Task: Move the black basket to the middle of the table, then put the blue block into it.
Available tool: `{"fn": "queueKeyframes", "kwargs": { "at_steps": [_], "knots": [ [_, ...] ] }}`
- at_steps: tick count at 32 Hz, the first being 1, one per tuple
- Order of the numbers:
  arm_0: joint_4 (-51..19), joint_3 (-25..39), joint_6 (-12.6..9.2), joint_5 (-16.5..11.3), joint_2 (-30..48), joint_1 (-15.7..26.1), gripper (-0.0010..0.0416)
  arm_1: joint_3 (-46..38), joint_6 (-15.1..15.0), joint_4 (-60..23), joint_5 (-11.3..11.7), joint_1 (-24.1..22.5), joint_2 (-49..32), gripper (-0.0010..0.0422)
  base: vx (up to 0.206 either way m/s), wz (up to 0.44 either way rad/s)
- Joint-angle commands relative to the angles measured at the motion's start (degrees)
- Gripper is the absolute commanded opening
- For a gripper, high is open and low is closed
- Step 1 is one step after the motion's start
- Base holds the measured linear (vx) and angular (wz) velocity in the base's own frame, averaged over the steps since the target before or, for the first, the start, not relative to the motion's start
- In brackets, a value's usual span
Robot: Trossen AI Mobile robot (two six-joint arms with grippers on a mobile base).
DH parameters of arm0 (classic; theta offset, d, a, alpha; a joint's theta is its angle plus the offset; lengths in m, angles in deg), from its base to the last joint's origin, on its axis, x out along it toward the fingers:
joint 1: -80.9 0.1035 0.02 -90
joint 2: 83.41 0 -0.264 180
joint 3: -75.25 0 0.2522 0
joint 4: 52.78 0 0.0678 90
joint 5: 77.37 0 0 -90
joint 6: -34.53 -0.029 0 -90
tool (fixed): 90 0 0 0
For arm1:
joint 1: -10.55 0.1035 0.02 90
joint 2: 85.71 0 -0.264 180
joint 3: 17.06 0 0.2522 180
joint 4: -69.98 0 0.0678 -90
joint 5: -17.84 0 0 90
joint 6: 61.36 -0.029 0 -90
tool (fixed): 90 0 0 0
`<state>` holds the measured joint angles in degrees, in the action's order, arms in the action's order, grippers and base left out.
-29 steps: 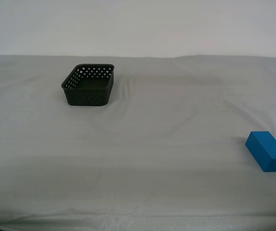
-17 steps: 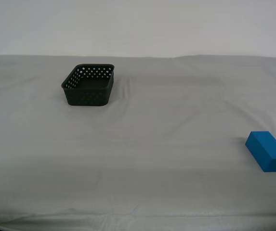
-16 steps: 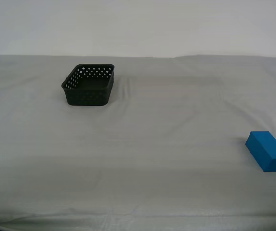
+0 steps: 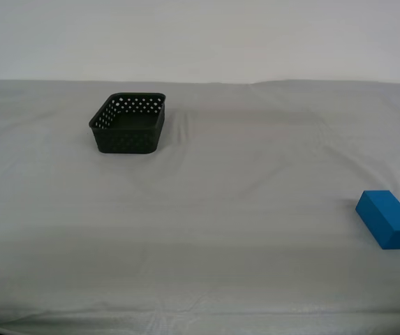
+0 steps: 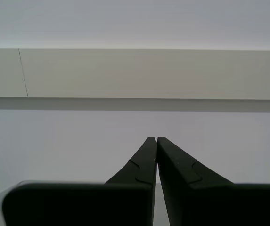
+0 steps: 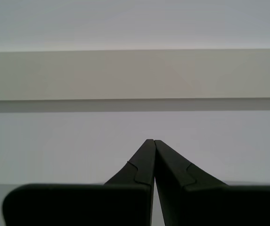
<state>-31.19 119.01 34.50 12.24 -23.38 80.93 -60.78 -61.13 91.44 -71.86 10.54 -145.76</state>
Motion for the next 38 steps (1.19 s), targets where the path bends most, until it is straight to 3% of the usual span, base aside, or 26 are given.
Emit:
{"fn": "queueKeyframes", "kwargs": {
  "at_steps": [1,13,16,19,20,22,23,27,31,32,34,38],
  "knots": [
    [0.2,0.0,0.0,0.0,0.0,0.0,0.0001,0.0,-0.1,0.3,-0.1,0.0,0.0,0.0,0.0,0.0],
    [0.2,0.0,0.0,0.0,0.0,0.0,0.0001,0.0,0.0,0.5,-0.1,0.0,0.0,0.0,0.0,0.0],
    [0.2,0.0,0.0,0.0,0.0,0.0,0.0001,0.0,1.2,0.2,-0.4,-0.1,0.0,0.0,0.0,0.0],
    [0.2,0.0,0.0,0.0,0.0,0.0,0.0,-0.5,4.3,-2.4,-0.3,-0.1,0.0,0.0,0.0,0.0],
    [0.2,0.0,0.0,0.0,0.0,0.0,0.0001,-1.7,7.6,-6.9,-0.4,-0.1,0.0,0.0,0.0,0.0],
    [0.2,0.0,0.0,0.0,0.0,0.0,0.0,-3.7,11.2,-13.4,-0.4,-0.1,-0.5,0.0,0.0,0.0],
    [0.2,0.0,0.0,0.0,0.0,0.0,0.0001,-5.8,12.3,-18.7,-1.7,-0.2,-1.4,0.0,0.0,0.0],
    [0.1,0.0,-0.1,0.0,0.0,0.0,0.0001,-11.3,12.3,-29.5,-5.2,-0.5,-5.8,0.0,0.0,0.0],
    [0.1,0.0,-0.3,0.0,0.0,0.0,0.0001,-17.5,11.0,-39.3,-5.8,-0.8,-14.0,0.0,0.0,0.0],
    [0.1,0.0,-0.3,0.0,0.0,0.0,0.0001,-18.5,10.6,-40.7,-5.9,-0.9,-15.7,0.0,0.0,0.0],
    [0.0,0.0,-0.5,0.0,0.0,0.0,0.0001,-21.8,9.0,-43.9,-9.4,-0.9,-21.4,0.0,0.0,0.0],
    [-0.4,0.0,-1.4,0.0,0.0,0.1,0.0001,-26.5,9.2,-46.3,-11.7,-1.5,-29.5,0.0,0.0,0.0]
  ]
}}
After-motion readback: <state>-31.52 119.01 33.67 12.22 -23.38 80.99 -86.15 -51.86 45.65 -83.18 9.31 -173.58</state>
